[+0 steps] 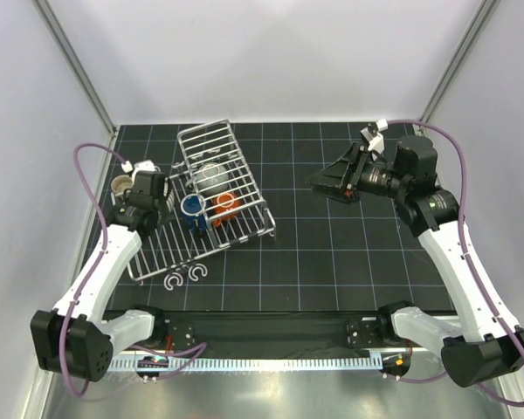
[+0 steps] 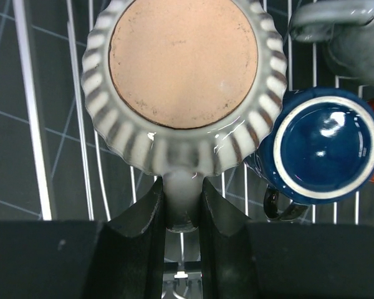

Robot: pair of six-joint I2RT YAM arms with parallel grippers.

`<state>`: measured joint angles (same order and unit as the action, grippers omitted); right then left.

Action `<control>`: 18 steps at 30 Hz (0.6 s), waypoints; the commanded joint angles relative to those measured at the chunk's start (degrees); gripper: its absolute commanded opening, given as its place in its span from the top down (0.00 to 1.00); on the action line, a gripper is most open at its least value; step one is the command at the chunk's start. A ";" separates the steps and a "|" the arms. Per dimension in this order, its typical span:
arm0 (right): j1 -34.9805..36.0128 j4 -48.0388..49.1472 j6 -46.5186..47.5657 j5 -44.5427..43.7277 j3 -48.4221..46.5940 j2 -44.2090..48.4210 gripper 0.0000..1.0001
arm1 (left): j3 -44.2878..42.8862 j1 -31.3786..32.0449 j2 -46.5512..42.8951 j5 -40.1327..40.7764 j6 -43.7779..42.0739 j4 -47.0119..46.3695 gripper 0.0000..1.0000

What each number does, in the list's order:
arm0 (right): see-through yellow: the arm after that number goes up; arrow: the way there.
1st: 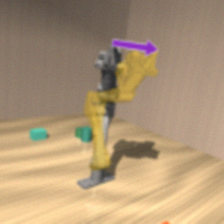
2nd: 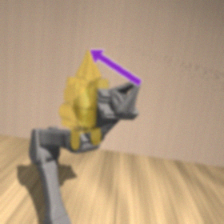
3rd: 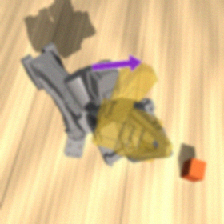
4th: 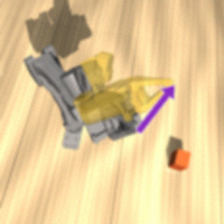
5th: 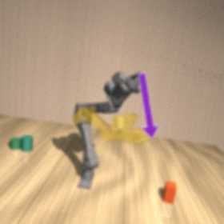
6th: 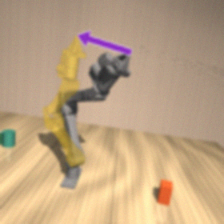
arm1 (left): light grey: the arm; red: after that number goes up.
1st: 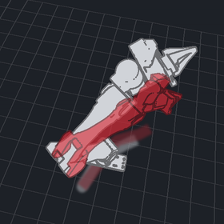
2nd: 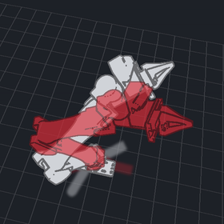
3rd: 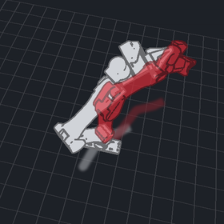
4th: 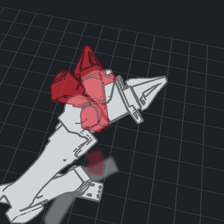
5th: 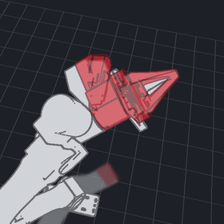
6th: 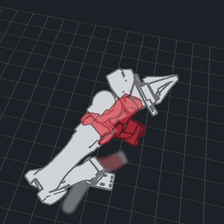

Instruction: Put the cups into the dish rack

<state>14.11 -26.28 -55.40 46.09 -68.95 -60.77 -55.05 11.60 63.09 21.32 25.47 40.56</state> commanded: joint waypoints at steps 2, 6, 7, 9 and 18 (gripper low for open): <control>-0.22 -0.87 2.22 2.17 -4.26 -1.62 0.48 | 0.81 -0.34 1.77 -0.49 -0.25 -9.70 1.00; -0.13 -1.75 2.66 2.34 -5.49 -2.51 0.48 | 2.75 -0.26 3.09 -1.98 0.19 -11.64 1.00; -0.13 -1.75 2.58 2.26 -5.50 -2.60 0.48 | 2.84 -0.26 3.61 -2.42 0.19 -12.07 1.00; -0.13 -2.02 2.66 2.34 -5.50 -2.94 0.47 | 3.01 -0.26 4.32 -3.74 0.19 -13.04 1.00; -0.22 -2.19 2.66 2.08 -6.02 -3.04 0.47 | 1.08 -0.34 11.09 -8.49 0.81 -13.40 1.00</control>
<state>14.06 -28.93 -53.60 47.13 -72.25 -64.16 -51.16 11.44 73.97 15.18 25.54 32.69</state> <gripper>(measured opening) 0.524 0.210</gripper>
